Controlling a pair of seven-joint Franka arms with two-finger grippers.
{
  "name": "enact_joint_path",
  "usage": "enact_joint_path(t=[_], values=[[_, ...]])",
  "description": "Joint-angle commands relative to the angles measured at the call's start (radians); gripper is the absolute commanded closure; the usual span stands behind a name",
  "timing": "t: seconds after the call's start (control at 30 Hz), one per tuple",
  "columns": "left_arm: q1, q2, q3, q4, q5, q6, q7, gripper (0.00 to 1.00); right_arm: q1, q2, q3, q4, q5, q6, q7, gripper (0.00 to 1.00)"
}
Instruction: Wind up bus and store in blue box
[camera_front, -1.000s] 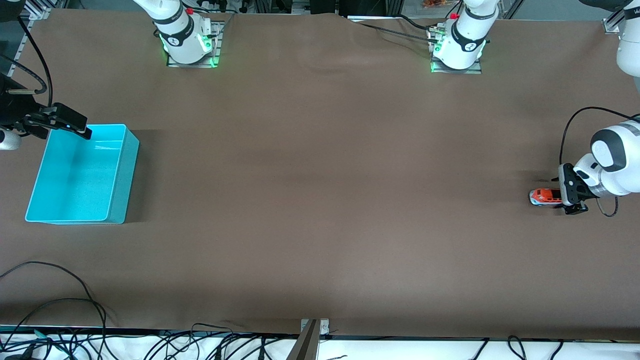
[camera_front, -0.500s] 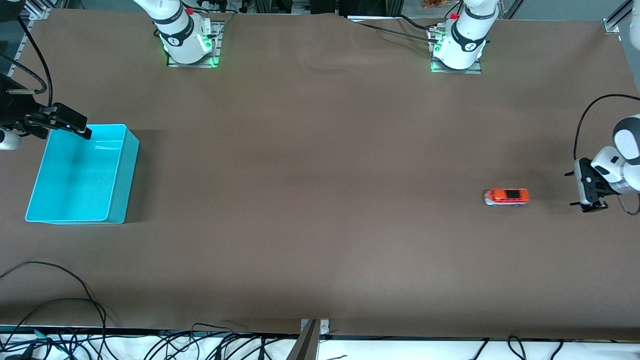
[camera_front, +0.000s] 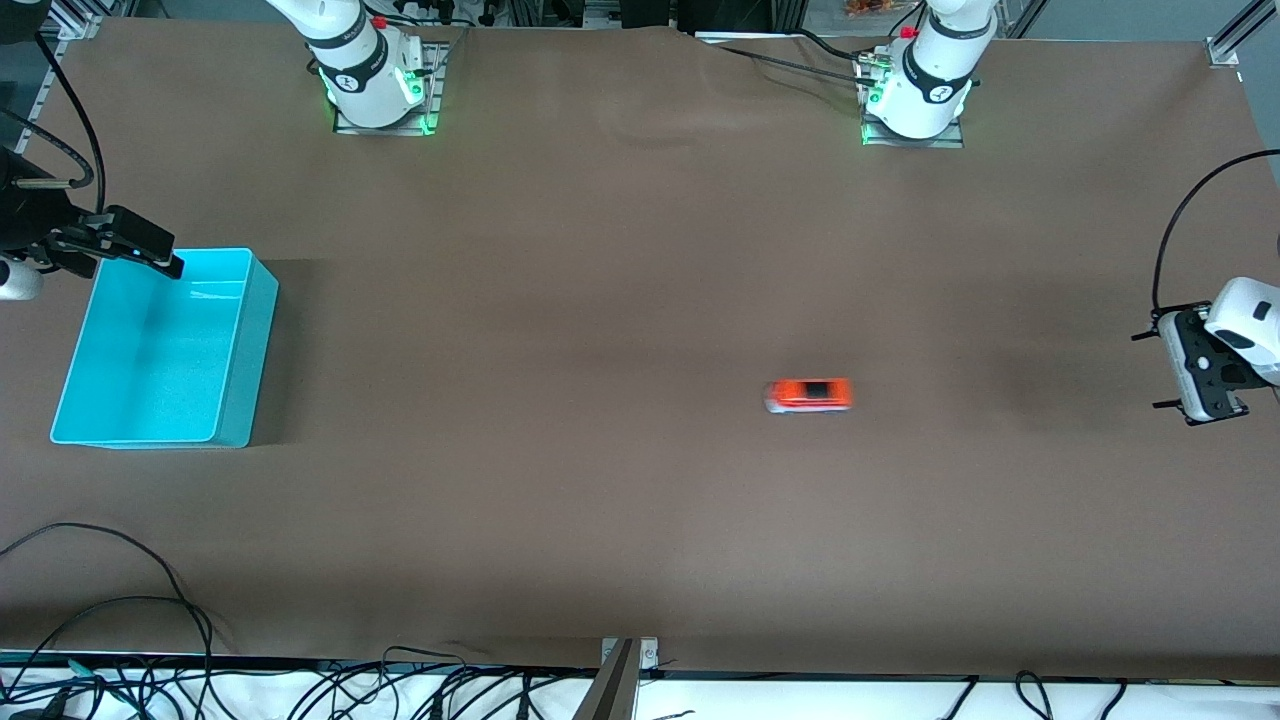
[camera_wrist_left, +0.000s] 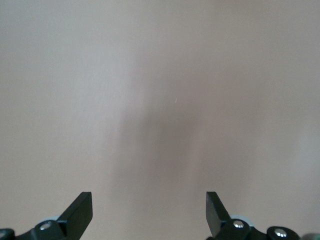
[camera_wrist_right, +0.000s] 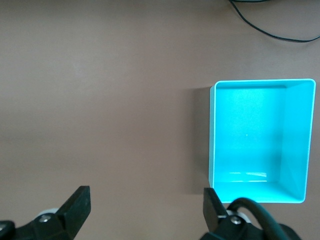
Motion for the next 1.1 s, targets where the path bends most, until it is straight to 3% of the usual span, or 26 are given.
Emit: enact_joint_path(t=[0.0, 0.4, 1.07], values=[[-0.02, 0.009, -0.072, 0.102, 0.038, -0.127, -0.162, 0.0, 0.003, 0.008, 0.0, 0.023, -0.007, -0.007, 0.007, 0.0], [-0.038, -0.048, -0.187, 0.137, 0.024, -0.161, -0.504, 0.0, 0.003, 0.008, -0.001, 0.023, -0.005, -0.009, 0.007, 0.0], [-0.107, -0.046, -0.198, 0.274, 0.022, -0.17, -0.809, 0.0, 0.001, 0.006, -0.001, 0.023, -0.007, -0.009, 0.007, 0.0]])
